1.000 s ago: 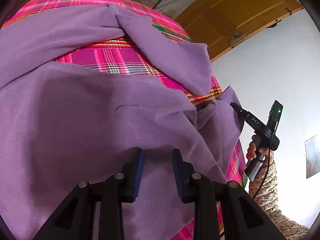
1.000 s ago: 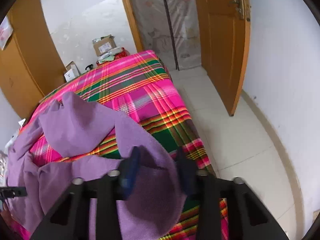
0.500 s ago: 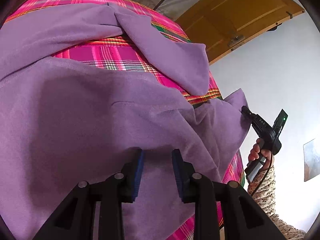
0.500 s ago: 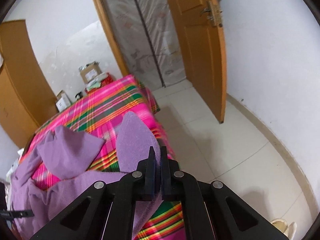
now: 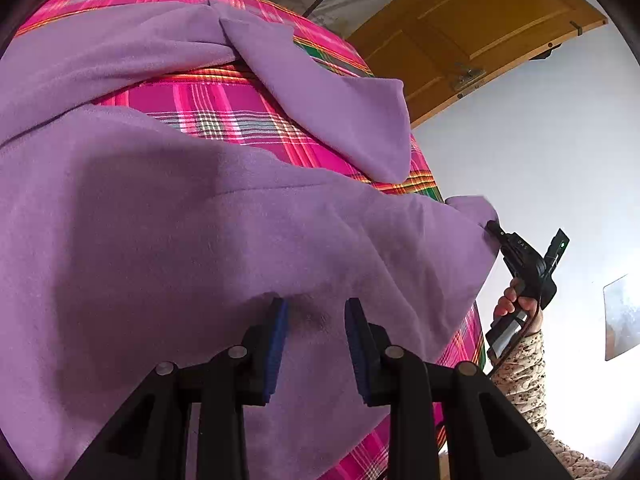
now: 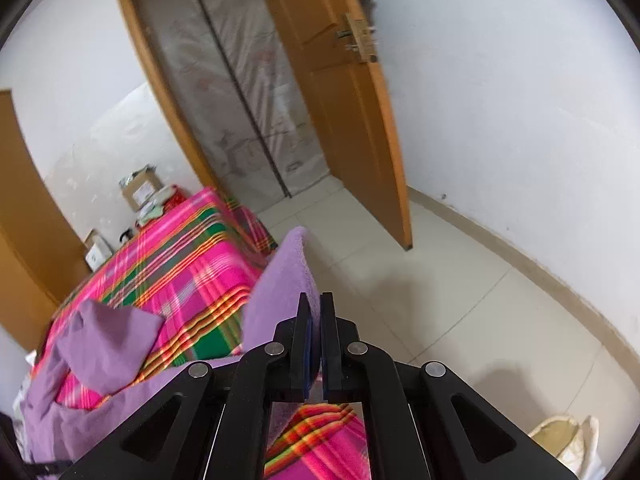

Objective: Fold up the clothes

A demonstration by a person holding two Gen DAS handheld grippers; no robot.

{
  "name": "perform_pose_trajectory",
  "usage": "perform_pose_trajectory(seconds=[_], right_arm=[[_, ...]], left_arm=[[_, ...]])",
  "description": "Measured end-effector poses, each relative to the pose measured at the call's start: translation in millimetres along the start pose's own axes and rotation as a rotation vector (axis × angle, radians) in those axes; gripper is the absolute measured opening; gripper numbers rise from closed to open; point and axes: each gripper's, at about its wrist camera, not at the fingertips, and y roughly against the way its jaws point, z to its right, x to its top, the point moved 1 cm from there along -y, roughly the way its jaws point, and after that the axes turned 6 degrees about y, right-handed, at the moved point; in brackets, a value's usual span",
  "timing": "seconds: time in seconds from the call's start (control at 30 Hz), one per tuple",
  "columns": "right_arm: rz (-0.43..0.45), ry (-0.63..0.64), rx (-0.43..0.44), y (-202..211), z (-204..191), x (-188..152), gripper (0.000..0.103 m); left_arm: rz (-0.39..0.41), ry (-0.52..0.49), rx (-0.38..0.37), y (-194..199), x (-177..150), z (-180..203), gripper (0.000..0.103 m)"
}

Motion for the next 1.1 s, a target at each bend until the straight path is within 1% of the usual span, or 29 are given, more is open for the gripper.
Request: perform_pose_trajectory(seconds=[0.3, 0.4, 0.47, 0.6, 0.77, 0.87, 0.93, 1.0, 1.1], right_arm=[[-0.012, -0.046, -0.041, 2, 23, -8, 0.003], [-0.032, -0.068, -0.046, 1, 31, -13, 0.003], [-0.066, -0.071, -0.081, -3, 34, -18, 0.003], [-0.11, -0.098, -0.097, -11, 42, -24, 0.003], [-0.119, -0.085, -0.125, -11, 41, -25, 0.003], [-0.161, -0.076, -0.125, -15, 41, -29, 0.003], [-0.161, -0.084, -0.13, -14, 40, -29, 0.005], [-0.167, -0.089, -0.135, -13, 40, -29, 0.006], [-0.177, -0.063, -0.143, -9, 34, -27, 0.007]], left_arm=[[-0.013, -0.002, -0.005, -3, 0, 5, 0.03], [-0.014, -0.001, -0.007, -2, 3, 6, 0.03], [-0.013, 0.002, -0.007, -1, 7, 7, 0.03], [0.03, 0.0, 0.015, 11, 20, 5, 0.03], [0.072, 0.028, 0.045, 20, 39, -5, 0.03], [0.073, 0.035, 0.053, 19, 50, -12, 0.03], [0.07, 0.068, 0.062, 16, 56, -16, 0.03], [0.067, 0.084, 0.038, 14, 63, -17, 0.03], [0.028, 0.089, 0.025, 3, 71, -16, 0.03]])
